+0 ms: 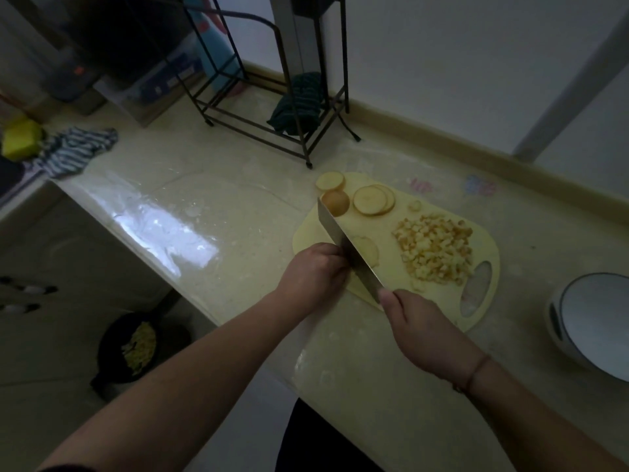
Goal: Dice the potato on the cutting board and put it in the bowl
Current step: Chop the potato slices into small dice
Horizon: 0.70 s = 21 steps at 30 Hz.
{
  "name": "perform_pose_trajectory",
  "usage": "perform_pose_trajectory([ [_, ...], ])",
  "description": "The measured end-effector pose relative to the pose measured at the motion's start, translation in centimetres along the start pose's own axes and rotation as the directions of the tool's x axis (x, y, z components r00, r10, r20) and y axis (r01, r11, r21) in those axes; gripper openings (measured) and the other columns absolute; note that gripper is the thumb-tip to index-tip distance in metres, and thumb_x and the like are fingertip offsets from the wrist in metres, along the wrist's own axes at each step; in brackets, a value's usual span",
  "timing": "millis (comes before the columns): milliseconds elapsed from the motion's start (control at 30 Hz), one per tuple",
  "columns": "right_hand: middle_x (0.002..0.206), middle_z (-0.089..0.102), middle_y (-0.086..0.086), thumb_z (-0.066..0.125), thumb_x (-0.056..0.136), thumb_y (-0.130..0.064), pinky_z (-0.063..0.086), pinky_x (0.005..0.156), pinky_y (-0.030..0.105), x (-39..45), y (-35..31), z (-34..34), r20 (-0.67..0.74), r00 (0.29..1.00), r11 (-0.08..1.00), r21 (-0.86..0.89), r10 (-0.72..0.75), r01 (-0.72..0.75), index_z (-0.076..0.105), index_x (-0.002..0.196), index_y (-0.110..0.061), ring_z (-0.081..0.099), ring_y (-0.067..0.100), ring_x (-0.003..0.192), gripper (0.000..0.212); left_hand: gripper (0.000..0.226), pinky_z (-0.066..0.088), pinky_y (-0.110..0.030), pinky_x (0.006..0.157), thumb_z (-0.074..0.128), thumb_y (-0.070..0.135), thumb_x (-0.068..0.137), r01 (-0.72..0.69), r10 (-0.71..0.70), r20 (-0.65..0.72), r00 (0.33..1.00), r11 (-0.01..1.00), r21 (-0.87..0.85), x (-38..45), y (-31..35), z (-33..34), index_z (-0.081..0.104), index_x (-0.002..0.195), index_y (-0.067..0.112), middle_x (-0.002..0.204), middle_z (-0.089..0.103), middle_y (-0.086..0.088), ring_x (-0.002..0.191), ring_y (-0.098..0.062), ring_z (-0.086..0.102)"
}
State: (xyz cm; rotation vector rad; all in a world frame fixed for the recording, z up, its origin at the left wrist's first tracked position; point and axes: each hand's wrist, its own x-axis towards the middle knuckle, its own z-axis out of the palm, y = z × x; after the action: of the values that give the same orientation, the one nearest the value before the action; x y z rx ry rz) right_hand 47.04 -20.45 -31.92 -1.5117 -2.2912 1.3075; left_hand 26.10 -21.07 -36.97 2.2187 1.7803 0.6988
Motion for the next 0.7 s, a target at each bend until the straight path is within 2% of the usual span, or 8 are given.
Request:
perform_pose_trajectory([
  [100, 0.062, 0.049, -0.005, 0.032, 0.102, -0.042, 0.027, 0.057, 0.028, 0.9, -0.3, -0.1, 0.005, 1.000, 1.000, 0.002, -0.022, 0.022, 0.045, 0.067, -0.022, 0.045, 0.005, 0.056, 0.042, 0.021, 0.047, -0.022, 0.069, 0.063, 0.018, 0.079, -0.022, 0.023, -0.009, 1.000, 1.000, 0.018, 0.1, -0.1, -0.1, 0.080, 0.086, 0.008, 0.087, 0.074, -0.008, 0.078, -0.026, 0.071],
  [167, 0.055, 0.048, -0.005, 0.031, 0.101, -0.048, 0.030, 0.046, 0.024, 0.9, 0.3, -1.0, 0.076, 0.994, 0.978, 0.185, 0.081, -0.094, 0.044, 0.068, -0.018, 0.040, 0.006, 0.043, 0.046, 0.009, 0.052, -0.026, 0.068, 0.074, 0.009, 0.077, -0.042, 0.042, -0.001, 0.999, 0.999, 0.030, 0.1, -0.3, -0.1, 0.080, 0.084, 0.007, 0.087, 0.074, -0.009, 0.078, -0.027, 0.071],
  [200, 0.051, 0.045, -0.005, 0.031, 0.100, -0.050, 0.028, 0.041, 0.021, 0.8, 0.6, -1.5, 0.132, 0.980, 0.936, 0.302, 0.147, -0.181, 0.043, 0.070, -0.017, 0.036, 0.008, 0.037, 0.047, 0.009, 0.054, -0.027, 0.065, 0.072, 0.011, 0.080, -0.048, 0.048, 0.004, 0.999, 0.998, 0.037, 0.0, -0.4, 0.0, 0.079, 0.084, 0.007, 0.086, 0.073, -0.009, 0.079, -0.027, 0.070],
  [267, 0.046, 0.039, -0.005, 0.030, 0.099, -0.054, 0.026, 0.039, 0.018, 0.8, 0.9, -2.3, 0.223, 0.952, 0.855, 0.430, 0.208, -0.288, 0.043, 0.074, -0.015, 0.029, 0.012, 0.034, 0.048, 0.026, 0.057, -0.028, 0.063, 0.057, 0.022, 0.086, -0.054, 0.053, 0.004, 0.999, 0.998, 0.041, 0.0, -0.5, 0.1, 0.079, 0.083, 0.007, 0.086, 0.073, -0.008, 0.080, -0.026, 0.070],
  [333, 0.046, 0.038, -0.004, 0.031, 0.099, -0.055, 0.027, 0.039, 0.017, 0.9, 1.0, -2.2, 0.241, 0.949, 0.852, 0.434, 0.202, -0.292, 0.043, 0.075, -0.016, 0.028, 0.012, 0.034, 0.047, 0.033, 0.057, -0.028, 0.065, 0.052, 0.026, 0.086, -0.048, 0.048, 0.003, 0.999, 0.998, 0.029, 0.1, -0.6, 0.3, 0.079, 0.084, 0.008, 0.087, 0.072, -0.008, 0.081, -0.026, 0.069],
  [467, 0.049, 0.040, -0.003, 0.034, 0.097, -0.058, 0.027, 0.041, 0.019, 0.2, 0.8, -2.1, 0.247, 0.954, 0.861, 0.434, 0.170, -0.266, 0.043, 0.074, -0.018, 0.029, 0.013, 0.036, 0.047, 0.032, 0.056, -0.028, 0.061, 0.052, 0.027, 0.086, -0.063, 0.062, 0.018, 0.998, 0.997, 0.052, 0.2, -0.7, 0.1, 0.079, 0.084, 0.011, 0.086, 0.072, -0.006, 0.080, -0.025, 0.068],
  [600, 0.054, 0.040, -0.003, 0.034, 0.097, -0.055, 0.026, 0.038, 0.020, -2.2, 1.0, -3.2, 0.206, 0.963, 0.853, 0.457, 0.171, -0.250, 0.043, 0.077, -0.017, 0.029, 0.011, 0.039, 0.044, 0.011, 0.055, -0.032, 0.057, 0.070, 0.022, 0.083, -0.133, 0.107, 0.138, 0.985, 0.973, 0.191, 0.9, -0.8, -1.6, 0.077, 0.085, 0.013, 0.091, 0.070, -0.005, 0.083, -0.026, 0.064],
  [700, 0.058, 0.038, -0.001, 0.035, 0.092, -0.061, 0.024, 0.039, 0.021, -4.4, 1.1, -4.2, 0.143, 0.970, 0.840, 0.484, 0.199, -0.244, 0.042, 0.079, -0.017, 0.027, 0.011, 0.041, 0.046, 0.013, 0.055, -0.037, 0.059, 0.075, 0.019, 0.076, -0.179, 0.114, 0.240, 0.964, 0.946, 0.269, 2.4, -0.6, -3.4, 0.074, 0.088, 0.014, 0.096, 0.068, -0.005, 0.084, -0.029, 0.062],
])
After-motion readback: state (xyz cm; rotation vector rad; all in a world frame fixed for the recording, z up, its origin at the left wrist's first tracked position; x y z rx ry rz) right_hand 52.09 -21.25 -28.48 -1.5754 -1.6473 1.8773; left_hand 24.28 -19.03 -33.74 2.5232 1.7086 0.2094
